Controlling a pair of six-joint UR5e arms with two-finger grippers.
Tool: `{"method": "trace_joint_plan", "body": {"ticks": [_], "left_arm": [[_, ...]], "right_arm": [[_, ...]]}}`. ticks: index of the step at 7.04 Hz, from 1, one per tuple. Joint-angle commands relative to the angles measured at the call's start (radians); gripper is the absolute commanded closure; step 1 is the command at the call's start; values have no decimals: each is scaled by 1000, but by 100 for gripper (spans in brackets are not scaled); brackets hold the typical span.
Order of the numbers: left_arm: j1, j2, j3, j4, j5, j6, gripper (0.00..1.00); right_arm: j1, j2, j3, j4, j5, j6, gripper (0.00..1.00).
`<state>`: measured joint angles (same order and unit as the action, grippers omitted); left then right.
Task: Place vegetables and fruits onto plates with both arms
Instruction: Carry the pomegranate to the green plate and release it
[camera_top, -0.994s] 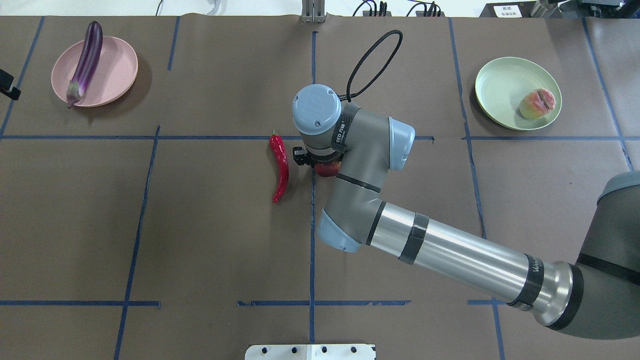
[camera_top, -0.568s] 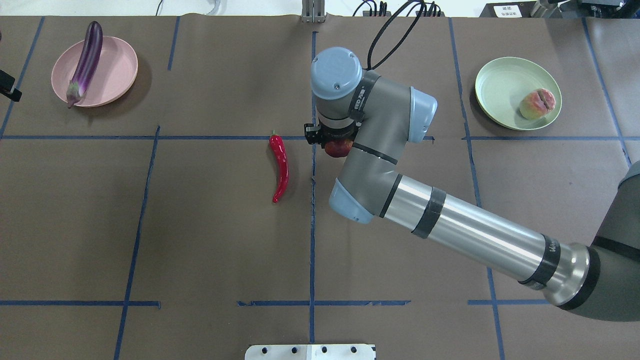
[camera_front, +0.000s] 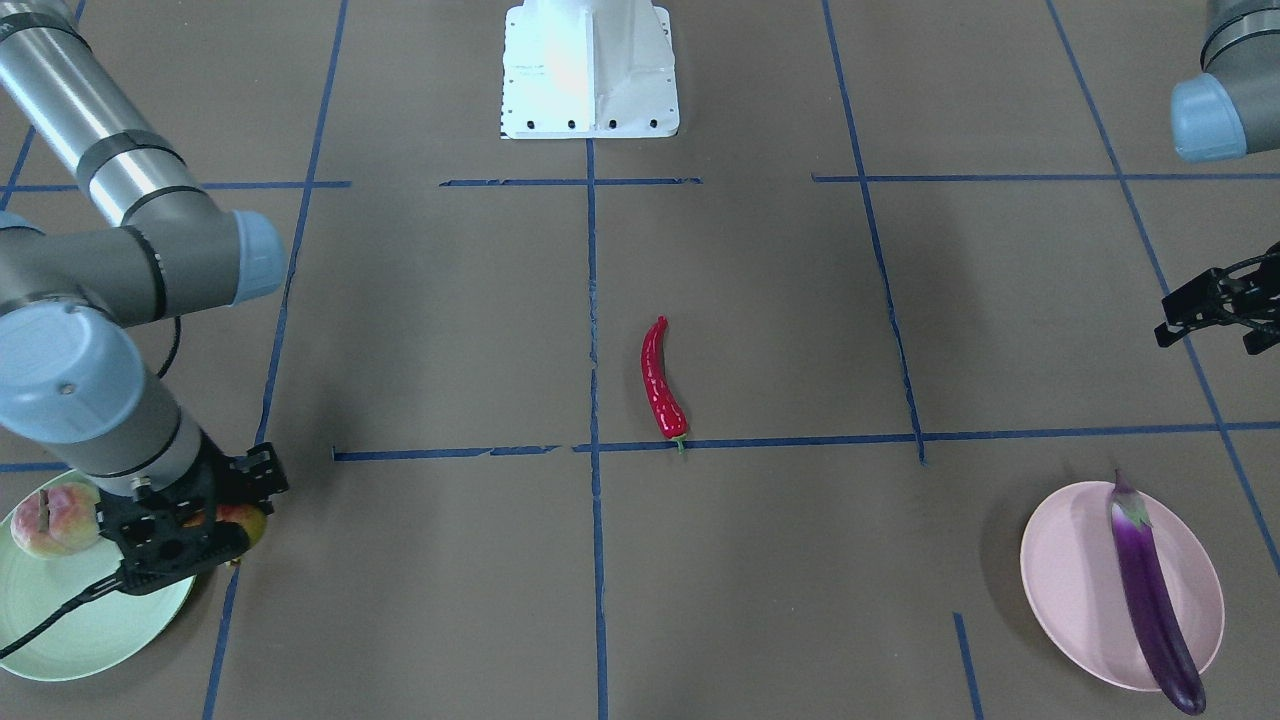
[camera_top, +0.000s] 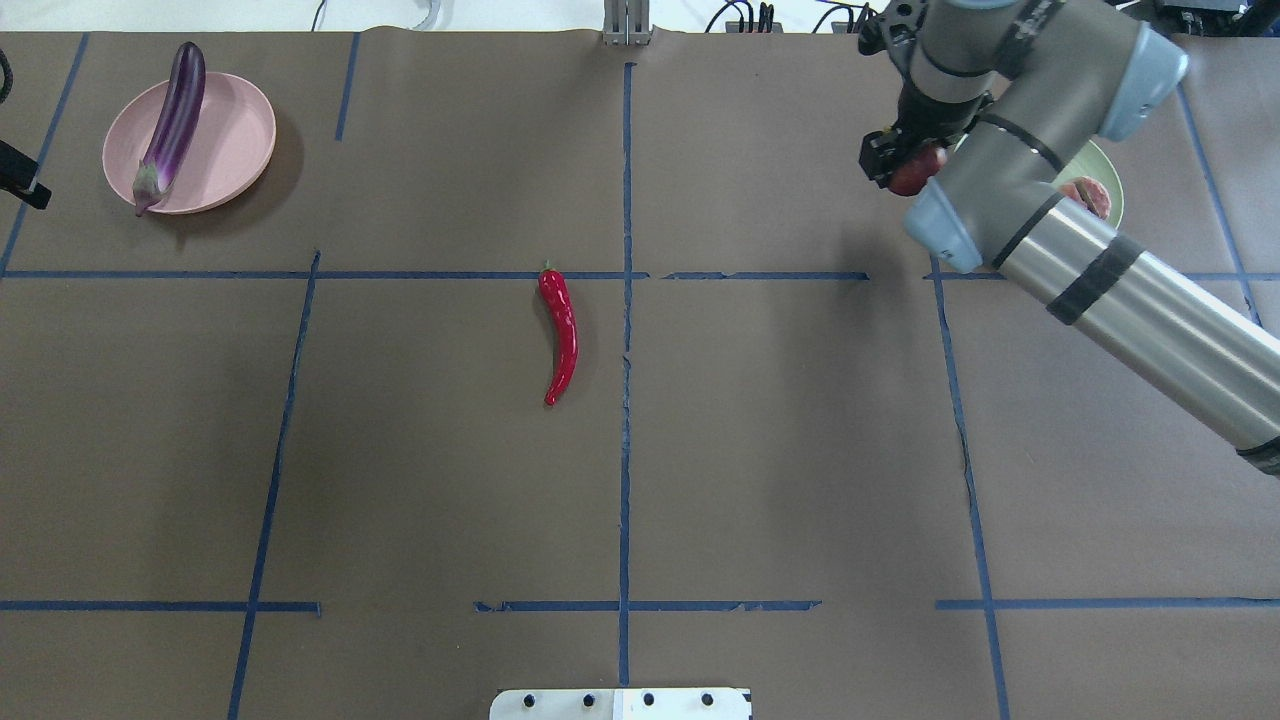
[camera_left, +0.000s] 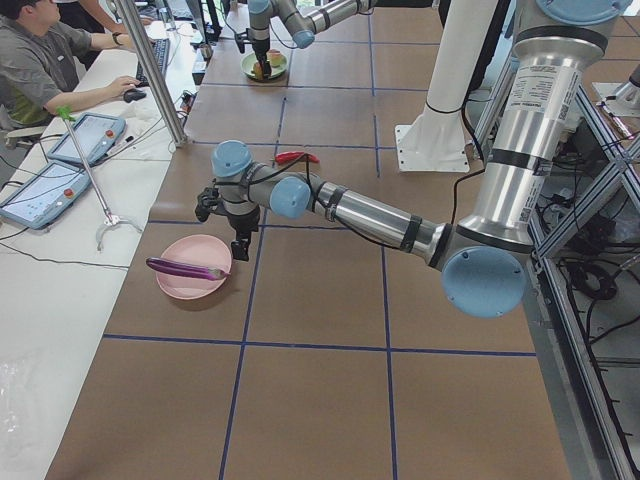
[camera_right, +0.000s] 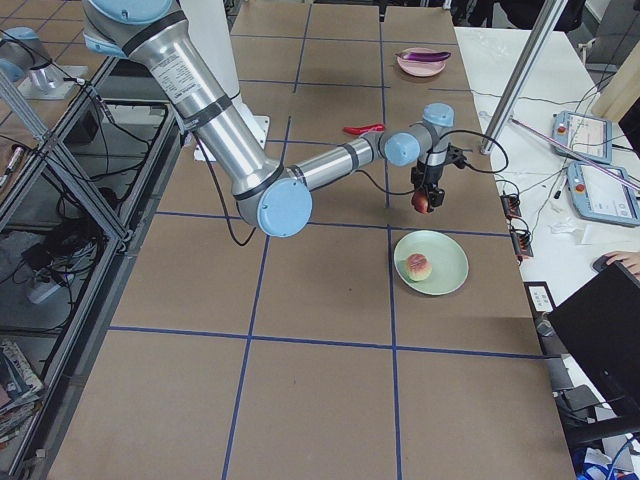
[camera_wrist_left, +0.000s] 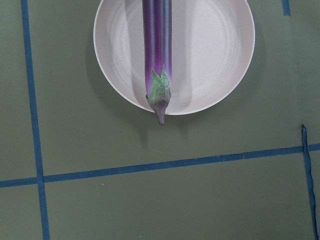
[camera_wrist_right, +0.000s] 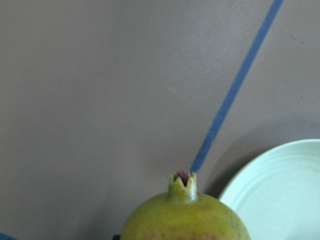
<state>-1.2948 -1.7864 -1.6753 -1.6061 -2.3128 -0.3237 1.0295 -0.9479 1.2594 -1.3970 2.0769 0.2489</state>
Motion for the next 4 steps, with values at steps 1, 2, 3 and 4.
{"method": "trace_joint_plan", "body": {"ticks": [1,2,3,4], "left_arm": [[3,-1,0,0,0,0,0],[3,1,-4,0,0,0,0],[3,1,-4,0,0,0,0],[5,1,-9,0,0,0,0]], "right_arm": [[52,-57,-159,252,66,-60,83],[44,-46,-169,250,63,-51,34],[40,-42,-167,256,62,-49,1],[40,-40,-166,256,62,-49,0]]}}
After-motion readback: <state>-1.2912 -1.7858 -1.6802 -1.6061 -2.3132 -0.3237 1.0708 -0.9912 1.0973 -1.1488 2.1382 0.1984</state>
